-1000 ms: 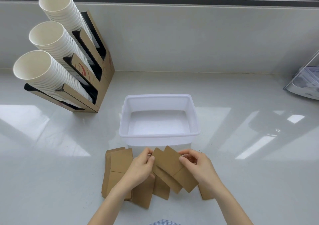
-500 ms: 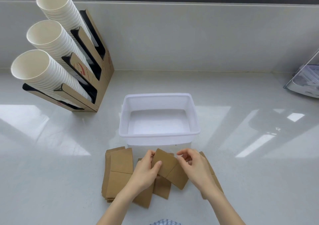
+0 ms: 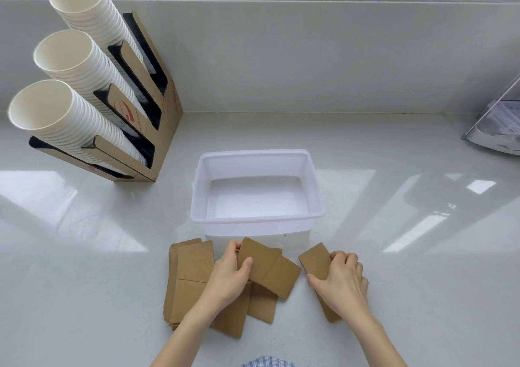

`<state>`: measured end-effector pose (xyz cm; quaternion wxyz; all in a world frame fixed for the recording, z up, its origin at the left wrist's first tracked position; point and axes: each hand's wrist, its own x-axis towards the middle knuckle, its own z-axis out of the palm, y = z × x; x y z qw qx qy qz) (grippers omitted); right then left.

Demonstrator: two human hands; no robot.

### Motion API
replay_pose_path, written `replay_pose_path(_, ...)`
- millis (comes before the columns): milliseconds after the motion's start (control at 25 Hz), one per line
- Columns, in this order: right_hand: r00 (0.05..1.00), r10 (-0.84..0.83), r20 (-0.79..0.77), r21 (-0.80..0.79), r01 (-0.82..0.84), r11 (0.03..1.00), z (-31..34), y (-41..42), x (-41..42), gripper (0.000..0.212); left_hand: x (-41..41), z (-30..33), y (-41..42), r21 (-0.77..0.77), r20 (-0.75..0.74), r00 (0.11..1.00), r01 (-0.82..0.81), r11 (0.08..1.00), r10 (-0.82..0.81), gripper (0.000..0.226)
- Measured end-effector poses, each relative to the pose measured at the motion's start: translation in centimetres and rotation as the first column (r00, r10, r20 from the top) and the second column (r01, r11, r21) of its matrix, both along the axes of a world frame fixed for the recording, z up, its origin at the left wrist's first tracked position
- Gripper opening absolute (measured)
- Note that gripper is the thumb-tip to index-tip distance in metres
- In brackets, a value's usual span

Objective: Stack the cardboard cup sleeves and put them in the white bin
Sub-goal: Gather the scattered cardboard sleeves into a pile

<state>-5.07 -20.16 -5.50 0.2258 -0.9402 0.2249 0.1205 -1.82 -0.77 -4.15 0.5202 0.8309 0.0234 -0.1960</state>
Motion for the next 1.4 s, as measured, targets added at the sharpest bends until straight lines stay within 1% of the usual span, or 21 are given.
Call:
replay_pose_path(80, 0.997, 0.036, 0.063, 0.139, -0.045, 0.989, 0.6, 0.2, 0.2, 0.063, 0.0, 0.0, -0.1, 0.011, -0.003, 1.000, 0.002, 1.000, -0.002, 0.011)
replay_pose_path(160, 0.984, 0.110, 0.139, 0.296, -0.148, 0.944, 1.4, 0.8, 0.3, 0.061, -0.1, 0.2, -0.2, 0.029, 0.003, 1.000, 0.018, 0.999, -0.018, 0.013)
replay_pose_path(240, 0.956, 0.214, 0.201, 0.367, -0.276, 0.888, 2.0, 2.1, 0.3, 0.060, -0.1, 0.4, -0.4, 0.038, -0.001, 1.000, 0.032, 0.999, -0.032, 0.015)
replay_pose_path(320, 0.923, 0.283, 0.262, 0.364, -0.366, 0.856, 2.2, 3.3, 0.4, 0.058, -0.1, 0.6, -0.6, 0.007, -0.031, 0.999, 0.028, 1.000, -0.028, 0.016)
replay_pose_path(360, 0.909, 0.298, 0.292, 0.357, -0.393, 0.847, 2.3, 3.7, 0.5, 0.057, -0.2, 0.7, -0.7, -0.032, -0.060, 0.998, 0.012, 0.999, -0.014, 0.016)
replay_pose_path(480, 0.894, 0.286, 0.344, 0.391, -0.413, 0.823, 2.2, 4.2, 0.7, 0.056, -0.5, 1.1, -0.6, -0.237, -0.198, 0.979, -0.095, 0.967, 0.048, 0.012)
replay_pose_path(520, 0.894, 0.285, 0.346, 0.404, -0.416, 0.815, 2.2, 4.2, 0.8, 0.056, -0.6, 1.2, -0.5, -0.280, -0.232, 0.971, -0.117, 0.953, 0.052, 0.013)
replay_pose_path(720, 0.897, 0.309, 0.317, 0.420, -0.424, 0.802, 2.1, 4.0, 0.6, 0.059, -0.9, 0.9, -0.3, -0.330, -0.298, 0.951, -0.180, 0.927, 0.079, 0.020)
replay_pose_path(800, 0.877, 0.371, 0.304, 0.375, -0.468, 0.800, 2.1, 3.8, 0.6, 0.061, -0.8, 0.9, -0.2, -0.357, -0.325, 0.941, -0.219, 0.908, 0.099, 0.024)
replay_pose_path(920, 0.847, 0.439, 0.300, 0.306, -0.521, 0.797, 1.9, 3.9, 0.5, 0.063, -0.8, 0.9, -0.1, -0.364, -0.329, 0.940, -0.217, 0.906, 0.093, 0.024)
replay_pose_path(1040, 0.847, 0.432, 0.309, 0.295, -0.517, 0.803, 1.8, 4.1, 0.6, 0.063, -0.9, 0.6, -0.1, -0.320, -0.284, 0.958, -0.132, 0.938, 0.038, 0.029)
replay_pose_path(1120, 0.848, 0.436, 0.300, 0.293, -0.517, 0.804, 1.7, 4.1, 0.6, 0.064, -1.0, 0.7, -0.1, -0.289, -0.253, 0.966, -0.120, 0.950, 0.046, 0.032)
replay_pose_path(1240, 0.855, 0.431, 0.288, 0.349, -0.513, 0.784, 1.7, 4.2, 0.6, 0.063, -1.1, 0.8, 0.2, -0.257, -0.225, 0.971, -0.144, 0.956, 0.086, 0.029)
replay_pose_path(1400, 0.895, 0.318, 0.314, 0.452, -0.435, 0.779, 1.9, 3.6, 1.0, 0.044, -0.9, 1.3, 2.1, -0.189, -0.177, 0.973, -0.181, 0.965, 0.148, 0.038)
